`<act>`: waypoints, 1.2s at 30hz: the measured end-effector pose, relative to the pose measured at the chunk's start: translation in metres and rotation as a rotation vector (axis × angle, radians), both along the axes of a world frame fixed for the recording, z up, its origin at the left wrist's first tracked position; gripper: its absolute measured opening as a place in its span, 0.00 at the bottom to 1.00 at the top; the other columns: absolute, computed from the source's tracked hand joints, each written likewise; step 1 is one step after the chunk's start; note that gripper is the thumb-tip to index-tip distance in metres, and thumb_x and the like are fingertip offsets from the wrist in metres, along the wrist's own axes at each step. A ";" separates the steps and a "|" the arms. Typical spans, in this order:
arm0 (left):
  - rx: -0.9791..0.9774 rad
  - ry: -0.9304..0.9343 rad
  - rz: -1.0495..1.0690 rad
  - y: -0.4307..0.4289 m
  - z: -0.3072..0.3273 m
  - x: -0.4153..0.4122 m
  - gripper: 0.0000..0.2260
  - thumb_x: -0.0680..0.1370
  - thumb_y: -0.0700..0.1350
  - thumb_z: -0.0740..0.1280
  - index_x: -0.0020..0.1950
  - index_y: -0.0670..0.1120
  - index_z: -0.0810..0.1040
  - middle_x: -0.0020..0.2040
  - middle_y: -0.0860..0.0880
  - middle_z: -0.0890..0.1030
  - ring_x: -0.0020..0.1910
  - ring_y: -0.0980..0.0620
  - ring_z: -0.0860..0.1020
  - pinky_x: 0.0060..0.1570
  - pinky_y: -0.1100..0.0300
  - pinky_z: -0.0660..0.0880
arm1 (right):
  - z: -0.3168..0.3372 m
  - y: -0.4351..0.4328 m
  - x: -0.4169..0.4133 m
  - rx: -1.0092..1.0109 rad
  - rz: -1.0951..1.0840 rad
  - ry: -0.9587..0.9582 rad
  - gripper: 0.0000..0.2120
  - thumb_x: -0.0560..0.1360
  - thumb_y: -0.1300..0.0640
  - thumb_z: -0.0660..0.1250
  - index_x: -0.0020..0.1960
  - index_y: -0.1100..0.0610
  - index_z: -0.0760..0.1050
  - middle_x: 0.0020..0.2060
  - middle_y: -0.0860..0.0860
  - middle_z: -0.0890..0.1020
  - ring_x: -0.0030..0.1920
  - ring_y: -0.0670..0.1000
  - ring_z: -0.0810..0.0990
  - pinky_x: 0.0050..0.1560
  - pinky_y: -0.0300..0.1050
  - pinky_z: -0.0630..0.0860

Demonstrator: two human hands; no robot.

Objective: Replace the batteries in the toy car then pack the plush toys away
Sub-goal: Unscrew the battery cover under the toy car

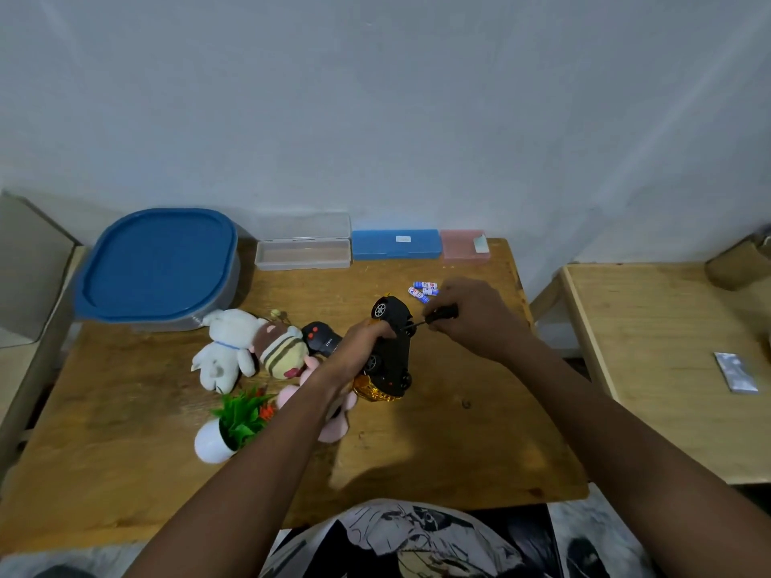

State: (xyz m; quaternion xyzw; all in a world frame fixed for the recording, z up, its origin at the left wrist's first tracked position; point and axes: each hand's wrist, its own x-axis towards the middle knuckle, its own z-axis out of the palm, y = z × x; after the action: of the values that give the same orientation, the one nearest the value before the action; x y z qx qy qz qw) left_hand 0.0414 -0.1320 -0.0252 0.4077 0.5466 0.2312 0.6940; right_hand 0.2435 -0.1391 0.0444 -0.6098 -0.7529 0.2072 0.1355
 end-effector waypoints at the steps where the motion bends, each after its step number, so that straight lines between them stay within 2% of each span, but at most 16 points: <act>1: -0.003 0.002 -0.002 0.000 0.000 0.001 0.06 0.79 0.44 0.64 0.54 0.45 0.76 0.50 0.42 0.82 0.48 0.45 0.81 0.44 0.55 0.75 | 0.000 -0.001 -0.001 -0.004 0.000 0.020 0.09 0.71 0.56 0.75 0.51 0.50 0.84 0.44 0.49 0.79 0.48 0.50 0.76 0.46 0.49 0.74; 3: -0.004 0.001 0.001 0.000 0.000 0.002 0.06 0.79 0.44 0.64 0.54 0.45 0.77 0.50 0.42 0.82 0.47 0.45 0.80 0.44 0.56 0.74 | -0.002 0.000 -0.002 -0.057 -0.031 0.009 0.13 0.72 0.53 0.75 0.56 0.50 0.83 0.48 0.51 0.81 0.51 0.51 0.77 0.51 0.51 0.76; 5: -0.002 0.003 0.014 0.000 -0.001 0.001 0.06 0.79 0.44 0.64 0.53 0.45 0.77 0.48 0.43 0.81 0.46 0.46 0.80 0.43 0.56 0.74 | -0.004 0.004 -0.003 -0.129 -0.077 -0.106 0.17 0.74 0.44 0.70 0.58 0.52 0.81 0.50 0.52 0.83 0.51 0.52 0.79 0.52 0.49 0.77; 7: -0.016 -0.013 0.030 0.000 -0.004 -0.001 0.09 0.78 0.45 0.64 0.56 0.44 0.77 0.49 0.43 0.82 0.47 0.46 0.81 0.44 0.55 0.74 | -0.006 0.004 -0.004 -0.197 -0.079 -0.189 0.22 0.78 0.39 0.61 0.50 0.56 0.83 0.39 0.52 0.82 0.39 0.49 0.77 0.40 0.44 0.74; 9: -0.029 -0.026 0.040 0.002 -0.005 -0.002 0.14 0.76 0.47 0.66 0.59 0.42 0.78 0.50 0.42 0.83 0.48 0.45 0.81 0.46 0.54 0.75 | -0.007 0.003 -0.004 -0.225 -0.085 -0.167 0.23 0.79 0.40 0.60 0.43 0.58 0.82 0.32 0.53 0.78 0.32 0.48 0.73 0.33 0.44 0.67; 11: -0.033 -0.028 0.047 0.004 -0.005 -0.003 0.14 0.76 0.47 0.65 0.59 0.41 0.78 0.50 0.43 0.83 0.47 0.45 0.81 0.45 0.54 0.75 | -0.008 0.002 -0.002 -0.171 -0.076 -0.100 0.19 0.77 0.42 0.65 0.44 0.56 0.83 0.36 0.52 0.80 0.36 0.49 0.76 0.36 0.47 0.72; 13: -0.042 -0.030 0.042 0.005 -0.004 -0.003 0.13 0.78 0.45 0.64 0.60 0.41 0.77 0.48 0.43 0.83 0.45 0.46 0.82 0.44 0.55 0.75 | -0.007 0.001 0.000 -0.089 -0.056 -0.018 0.09 0.73 0.47 0.72 0.49 0.52 0.84 0.41 0.46 0.81 0.44 0.48 0.78 0.40 0.43 0.73; 16: -0.050 -0.026 0.027 0.004 -0.006 -0.002 0.15 0.78 0.44 0.64 0.62 0.39 0.77 0.49 0.42 0.84 0.46 0.44 0.82 0.47 0.54 0.76 | -0.005 0.002 0.001 -0.057 -0.038 0.038 0.10 0.71 0.53 0.75 0.52 0.49 0.84 0.44 0.43 0.77 0.49 0.45 0.75 0.38 0.37 0.67; 19: -0.052 -0.038 0.032 0.002 -0.005 0.001 0.17 0.77 0.46 0.65 0.62 0.38 0.77 0.50 0.41 0.83 0.47 0.43 0.81 0.47 0.53 0.75 | -0.009 0.002 0.005 -0.097 -0.071 0.033 0.11 0.72 0.47 0.73 0.52 0.48 0.84 0.44 0.47 0.81 0.47 0.46 0.76 0.39 0.37 0.69; 21: -0.049 -0.047 0.033 0.003 -0.003 0.002 0.21 0.73 0.49 0.66 0.62 0.39 0.77 0.50 0.40 0.83 0.48 0.43 0.81 0.47 0.53 0.75 | -0.012 0.000 0.004 -0.122 -0.095 -0.041 0.16 0.75 0.40 0.67 0.48 0.51 0.84 0.39 0.49 0.82 0.40 0.46 0.77 0.38 0.40 0.71; 24: -0.050 -0.051 0.029 0.005 -0.003 0.001 0.24 0.70 0.50 0.67 0.62 0.38 0.77 0.48 0.41 0.83 0.46 0.42 0.82 0.47 0.52 0.76 | -0.014 -0.002 0.001 -0.178 -0.110 -0.044 0.21 0.80 0.43 0.60 0.44 0.55 0.84 0.33 0.52 0.81 0.33 0.46 0.75 0.33 0.40 0.67; 26: -0.055 -0.048 0.022 0.006 -0.004 0.000 0.22 0.72 0.50 0.67 0.61 0.39 0.78 0.47 0.41 0.84 0.45 0.43 0.82 0.46 0.53 0.76 | -0.014 -0.003 0.001 -0.152 -0.085 -0.025 0.17 0.80 0.45 0.62 0.46 0.55 0.84 0.34 0.51 0.82 0.34 0.46 0.76 0.34 0.40 0.67; 28: -0.059 -0.050 0.019 0.006 -0.005 -0.002 0.18 0.75 0.48 0.65 0.61 0.39 0.78 0.47 0.41 0.84 0.44 0.44 0.82 0.45 0.54 0.77 | -0.013 -0.003 0.003 -0.084 -0.045 -0.010 0.10 0.76 0.47 0.68 0.50 0.52 0.84 0.42 0.49 0.84 0.42 0.47 0.78 0.39 0.42 0.72; 30: -0.069 -0.045 0.020 0.007 -0.007 -0.002 0.21 0.73 0.49 0.66 0.62 0.39 0.77 0.48 0.41 0.84 0.45 0.44 0.83 0.45 0.54 0.77 | -0.014 -0.003 0.004 -0.031 -0.023 -0.004 0.09 0.73 0.50 0.72 0.53 0.48 0.84 0.47 0.49 0.82 0.48 0.48 0.77 0.43 0.45 0.75; 33: -0.058 -0.035 0.030 0.007 -0.005 -0.002 0.19 0.76 0.47 0.64 0.64 0.38 0.77 0.47 0.42 0.84 0.44 0.45 0.83 0.43 0.55 0.77 | -0.017 -0.002 0.003 -0.007 -0.034 0.016 0.10 0.72 0.51 0.74 0.53 0.46 0.84 0.46 0.49 0.81 0.49 0.49 0.77 0.44 0.49 0.77; 36: -0.056 -0.031 0.031 0.007 -0.001 -0.001 0.21 0.74 0.48 0.66 0.63 0.38 0.77 0.48 0.41 0.83 0.44 0.44 0.83 0.43 0.55 0.77 | -0.016 -0.001 0.003 -0.020 -0.017 0.013 0.10 0.74 0.48 0.71 0.54 0.48 0.84 0.45 0.49 0.82 0.47 0.48 0.77 0.43 0.44 0.74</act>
State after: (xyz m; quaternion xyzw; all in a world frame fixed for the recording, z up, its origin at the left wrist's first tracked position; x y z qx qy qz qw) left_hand 0.0403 -0.1249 -0.0261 0.3757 0.5484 0.2328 0.7098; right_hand 0.2464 -0.1400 0.0287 -0.6164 -0.7445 0.2174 0.1360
